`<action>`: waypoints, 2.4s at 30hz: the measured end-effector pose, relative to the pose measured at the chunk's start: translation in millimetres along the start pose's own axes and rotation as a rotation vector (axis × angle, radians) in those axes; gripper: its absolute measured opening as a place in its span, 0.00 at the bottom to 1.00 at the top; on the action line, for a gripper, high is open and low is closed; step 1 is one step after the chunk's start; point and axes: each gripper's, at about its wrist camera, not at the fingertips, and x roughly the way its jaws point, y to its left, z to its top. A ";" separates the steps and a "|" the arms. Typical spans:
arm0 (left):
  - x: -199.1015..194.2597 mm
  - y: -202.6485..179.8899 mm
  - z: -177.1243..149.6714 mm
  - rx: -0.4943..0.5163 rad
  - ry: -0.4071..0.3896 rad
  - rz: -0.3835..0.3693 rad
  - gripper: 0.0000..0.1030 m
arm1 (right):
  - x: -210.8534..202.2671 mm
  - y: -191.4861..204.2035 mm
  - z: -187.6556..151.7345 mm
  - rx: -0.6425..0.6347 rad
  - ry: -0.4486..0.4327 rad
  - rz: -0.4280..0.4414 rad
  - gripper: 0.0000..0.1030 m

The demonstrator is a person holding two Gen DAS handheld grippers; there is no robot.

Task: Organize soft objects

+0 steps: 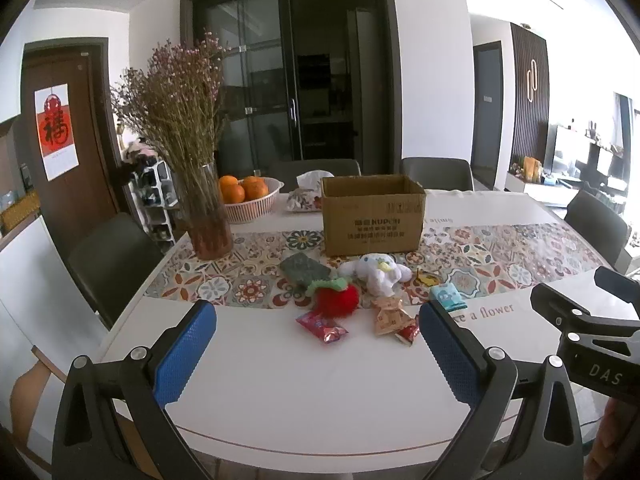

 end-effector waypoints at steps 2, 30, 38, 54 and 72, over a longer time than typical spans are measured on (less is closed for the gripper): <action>-0.2 -0.1 -0.7 -0.001 -0.001 -0.002 1.00 | -1.2 -0.5 1.0 -0.001 -0.001 0.000 1.00; 2.9 0.9 -3.2 0.003 0.010 -0.017 1.00 | -2.4 1.9 1.8 -0.004 -0.005 0.001 1.00; 3.7 0.3 -3.6 0.004 0.011 -0.019 1.00 | -2.5 2.4 2.2 -0.004 -0.004 0.000 1.00; 16.3 -5.1 3.1 0.014 0.029 -0.034 1.00 | 1.1 -0.9 2.5 0.002 0.007 -0.001 1.00; 80.1 -19.4 9.2 0.026 0.151 -0.119 1.00 | 51.0 -12.9 13.1 0.019 0.082 -0.022 1.00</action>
